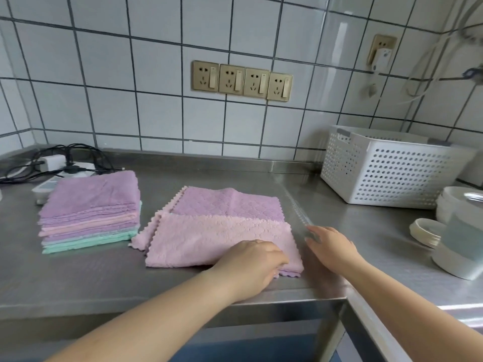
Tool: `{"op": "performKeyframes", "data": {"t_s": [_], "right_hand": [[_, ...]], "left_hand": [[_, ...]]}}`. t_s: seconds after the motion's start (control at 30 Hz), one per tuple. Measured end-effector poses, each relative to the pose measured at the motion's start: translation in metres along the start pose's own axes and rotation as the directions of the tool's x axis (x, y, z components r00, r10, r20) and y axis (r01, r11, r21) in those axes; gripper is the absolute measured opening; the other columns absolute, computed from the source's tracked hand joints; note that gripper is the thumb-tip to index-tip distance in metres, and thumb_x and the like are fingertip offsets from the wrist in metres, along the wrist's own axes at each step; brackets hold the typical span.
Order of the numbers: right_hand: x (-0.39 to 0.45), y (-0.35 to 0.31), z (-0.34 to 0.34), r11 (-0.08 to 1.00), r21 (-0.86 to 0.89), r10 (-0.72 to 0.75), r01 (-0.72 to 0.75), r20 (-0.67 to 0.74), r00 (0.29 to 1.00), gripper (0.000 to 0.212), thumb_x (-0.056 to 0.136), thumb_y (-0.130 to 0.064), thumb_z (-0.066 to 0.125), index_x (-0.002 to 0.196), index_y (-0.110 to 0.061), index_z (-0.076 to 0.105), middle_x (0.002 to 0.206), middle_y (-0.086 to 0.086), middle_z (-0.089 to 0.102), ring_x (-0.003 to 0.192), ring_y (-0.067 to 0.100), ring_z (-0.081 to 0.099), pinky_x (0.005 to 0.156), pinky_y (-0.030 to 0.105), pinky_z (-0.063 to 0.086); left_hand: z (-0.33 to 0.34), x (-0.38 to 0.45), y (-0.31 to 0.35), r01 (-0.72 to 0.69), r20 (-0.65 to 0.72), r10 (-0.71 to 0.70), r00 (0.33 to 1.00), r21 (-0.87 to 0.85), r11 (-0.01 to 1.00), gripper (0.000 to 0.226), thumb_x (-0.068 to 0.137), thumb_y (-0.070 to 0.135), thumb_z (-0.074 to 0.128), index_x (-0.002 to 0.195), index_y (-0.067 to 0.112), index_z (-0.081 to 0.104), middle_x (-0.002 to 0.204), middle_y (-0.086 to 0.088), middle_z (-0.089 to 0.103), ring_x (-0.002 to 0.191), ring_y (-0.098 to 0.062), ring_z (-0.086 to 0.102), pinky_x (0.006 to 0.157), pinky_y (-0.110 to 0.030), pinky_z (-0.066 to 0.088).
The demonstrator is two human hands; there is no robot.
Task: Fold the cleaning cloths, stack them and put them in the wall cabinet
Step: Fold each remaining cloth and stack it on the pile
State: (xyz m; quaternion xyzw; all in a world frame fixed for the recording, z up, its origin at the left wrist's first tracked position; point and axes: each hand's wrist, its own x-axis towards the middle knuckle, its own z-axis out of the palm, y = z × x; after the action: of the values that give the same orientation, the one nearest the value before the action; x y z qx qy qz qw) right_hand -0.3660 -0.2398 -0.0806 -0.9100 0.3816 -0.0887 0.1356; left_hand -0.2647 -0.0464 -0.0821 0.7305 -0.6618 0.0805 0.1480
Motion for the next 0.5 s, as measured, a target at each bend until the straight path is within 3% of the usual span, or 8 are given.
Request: {"op": "performKeyframes", "data": {"t_s": [0.17,0.23,0.3,0.37,0.4,0.43,0.5], "right_hand": [[-0.007,0.008,-0.004,0.997,0.043,-0.066,0.067,-0.009,0.998,0.040,0.092,-0.042,0.046,0.132,-0.034,0.049,0.139,-0.002,0.049,0.127,0.022,0.046,0.107,0.045,0.035],[-0.009,0.007,-0.004,0.995,0.060,-0.084,0.084,-0.001,0.996,0.039,0.092,-0.039,0.047,0.131,-0.032,0.051,0.137,-0.001,0.050,0.125,0.022,0.048,0.106,0.043,0.036],[-0.011,0.004,-0.005,0.993,0.066,-0.101,0.101,0.002,0.995,0.038,0.093,-0.037,0.047,0.130,-0.031,0.052,0.136,-0.001,0.050,0.124,0.022,0.048,0.106,0.042,0.036],[-0.013,0.001,-0.004,0.989,0.075,-0.125,0.125,-0.006,0.992,0.036,0.093,-0.036,0.047,0.129,-0.031,0.053,0.135,-0.001,0.051,0.123,0.021,0.049,0.105,0.040,0.037],[-0.015,-0.001,-0.004,0.987,0.077,-0.139,0.140,-0.010,0.990,0.036,0.093,-0.035,0.048,0.128,-0.031,0.053,0.135,-0.002,0.051,0.122,0.021,0.050,0.105,0.040,0.037],[-0.016,-0.002,-0.003,0.985,0.077,-0.151,0.152,-0.010,0.988,0.036,0.093,-0.034,0.048,0.129,-0.030,0.053,0.135,-0.001,0.051,0.123,0.021,0.050,0.105,0.039,0.037],[-0.017,-0.005,-0.003,0.981,0.080,-0.175,0.176,-0.018,0.984,0.037,0.093,-0.030,0.048,0.130,-0.029,0.052,0.135,-0.001,0.051,0.123,0.021,0.049,0.105,0.036,0.037]], "left_hand": [[0.006,0.013,0.007,0.044,-0.057,-0.042,0.998,0.046,0.998,0.027,0.091,0.024,0.048,0.116,0.020,0.056,0.117,0.001,0.060,0.106,-0.021,0.052,0.087,-0.034,0.043],[0.004,0.014,0.010,0.036,-0.085,-0.028,0.996,0.096,0.995,0.024,0.089,0.025,0.052,0.111,0.016,0.055,0.111,-0.001,0.061,0.100,-0.024,0.055,0.079,-0.035,0.044],[0.001,0.014,0.014,-0.018,-0.085,0.030,0.996,0.142,0.990,0.020,0.078,0.025,0.065,0.092,0.014,0.057,0.087,-0.002,0.064,0.078,-0.024,0.062,0.059,-0.029,0.046],[0.000,0.015,0.017,-0.049,-0.077,0.067,0.995,0.225,0.973,0.031,0.059,0.021,0.077,0.074,0.018,0.050,0.062,0.005,0.058,0.049,-0.017,0.057,0.040,-0.019,0.030],[0.001,0.016,0.017,-0.040,-0.099,0.063,0.993,0.222,0.974,0.038,0.051,0.016,0.078,0.072,0.019,0.047,0.057,0.006,0.055,0.043,-0.016,0.054,0.039,-0.017,0.022],[0.003,0.017,0.016,-0.045,-0.118,0.070,0.991,0.200,0.979,0.042,0.048,0.010,0.077,0.073,0.019,0.046,0.058,0.006,0.054,0.041,-0.017,0.052,0.040,-0.016,0.020],[0.006,0.018,0.014,-0.060,-0.095,0.071,0.993,0.113,0.992,0.040,0.052,0.002,0.076,0.082,0.017,0.054,0.072,0.000,0.059,0.052,-0.021,0.058,0.042,-0.018,0.031]]}}
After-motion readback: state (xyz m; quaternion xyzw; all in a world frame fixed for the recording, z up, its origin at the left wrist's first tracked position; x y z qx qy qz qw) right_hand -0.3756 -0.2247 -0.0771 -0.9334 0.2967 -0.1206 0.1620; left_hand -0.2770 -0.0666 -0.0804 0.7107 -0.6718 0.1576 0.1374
